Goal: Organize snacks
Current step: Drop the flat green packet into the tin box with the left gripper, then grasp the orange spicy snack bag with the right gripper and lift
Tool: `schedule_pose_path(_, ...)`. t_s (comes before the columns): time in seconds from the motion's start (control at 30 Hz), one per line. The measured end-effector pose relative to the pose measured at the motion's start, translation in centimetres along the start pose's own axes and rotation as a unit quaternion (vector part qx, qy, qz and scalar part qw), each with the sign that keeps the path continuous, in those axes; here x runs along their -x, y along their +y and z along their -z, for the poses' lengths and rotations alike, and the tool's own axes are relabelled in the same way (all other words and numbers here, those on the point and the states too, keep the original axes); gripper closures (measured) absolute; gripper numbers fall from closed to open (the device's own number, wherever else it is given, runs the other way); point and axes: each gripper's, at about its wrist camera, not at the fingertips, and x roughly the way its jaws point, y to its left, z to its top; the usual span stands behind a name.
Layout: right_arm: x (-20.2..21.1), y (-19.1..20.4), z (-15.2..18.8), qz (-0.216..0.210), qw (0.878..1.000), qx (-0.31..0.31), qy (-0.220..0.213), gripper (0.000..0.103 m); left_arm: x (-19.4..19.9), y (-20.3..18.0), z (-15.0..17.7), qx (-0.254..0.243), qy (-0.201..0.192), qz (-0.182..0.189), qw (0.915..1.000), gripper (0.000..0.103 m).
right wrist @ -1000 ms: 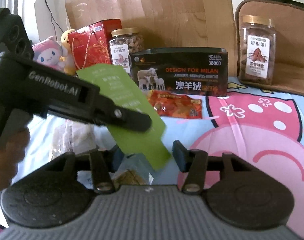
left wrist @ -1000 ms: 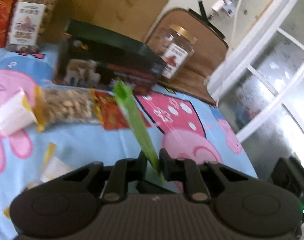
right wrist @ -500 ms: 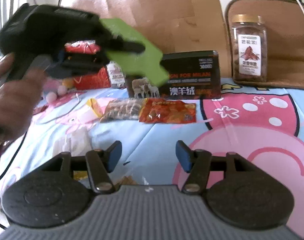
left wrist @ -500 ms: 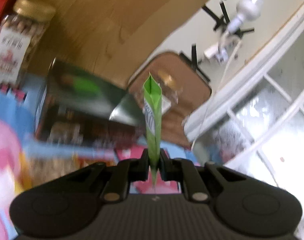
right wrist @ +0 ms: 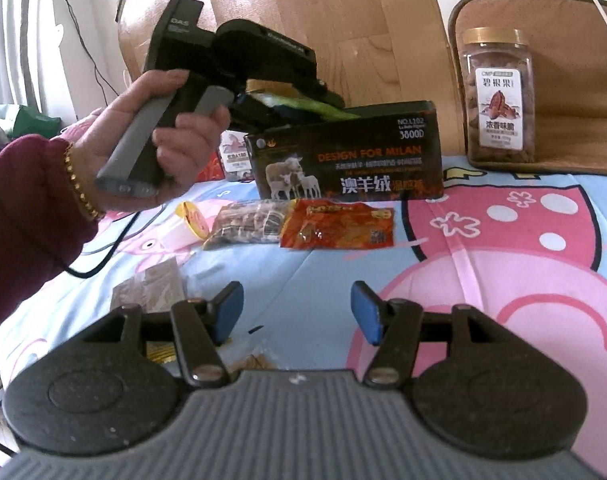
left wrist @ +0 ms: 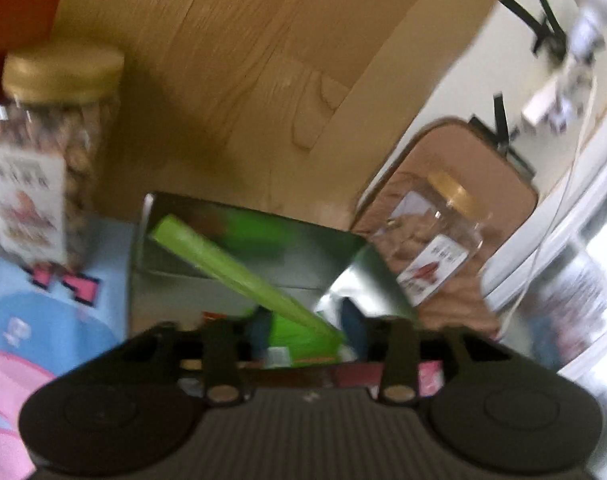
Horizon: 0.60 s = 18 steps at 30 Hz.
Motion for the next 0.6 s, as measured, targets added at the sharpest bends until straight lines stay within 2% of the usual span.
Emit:
schedule_pose_path(0.1, 0.0, -0.1, 0.0, 0.000, 1.000, -0.003, -0.001, 0.041, 1.7, -1.6, 1.4, -0.062, -0.013, -0.047, 0.9968, 0.032)
schedule_pose_path(0.2, 0.1, -0.3, -0.1, 0.006, 1.000, -0.013, -0.005, 0.041, 3.5, -3.4, 3.2, -0.144, -0.032, -0.091, 0.9849, 0.019)
schedule_pose_path(0.27, 0.1, -0.5, -0.2, 0.009, 1.000, -0.021, -0.004, 0.041, 4.8, -3.7, 4.3, -0.175, -0.040, -0.100, 0.9787, 0.017)
schedule_pose_path(0.4, -0.6, -1.5, -1.1, -0.001, 0.999, -0.038, 0.018, 0.041, 7.3, -3.2, 6.1, -0.172, -0.030, -0.072, 0.9820, 0.017)
schedule_pose_path(0.47, -1.8, -1.7, -2.7, 0.009, 0.999, -0.026, 0.029, 0.041, 8.3, -2.7, 7.2, -0.163, -0.021, -0.059, 0.9846, 0.017)
schedule_pose_path(0.6, -5.9, -3.4, -6.6, 0.023, 0.999, -0.014, 0.043, 0.038, 8.4, -1.0, 8.4, -0.104, 0.007, -0.047, 0.9935, 0.020)
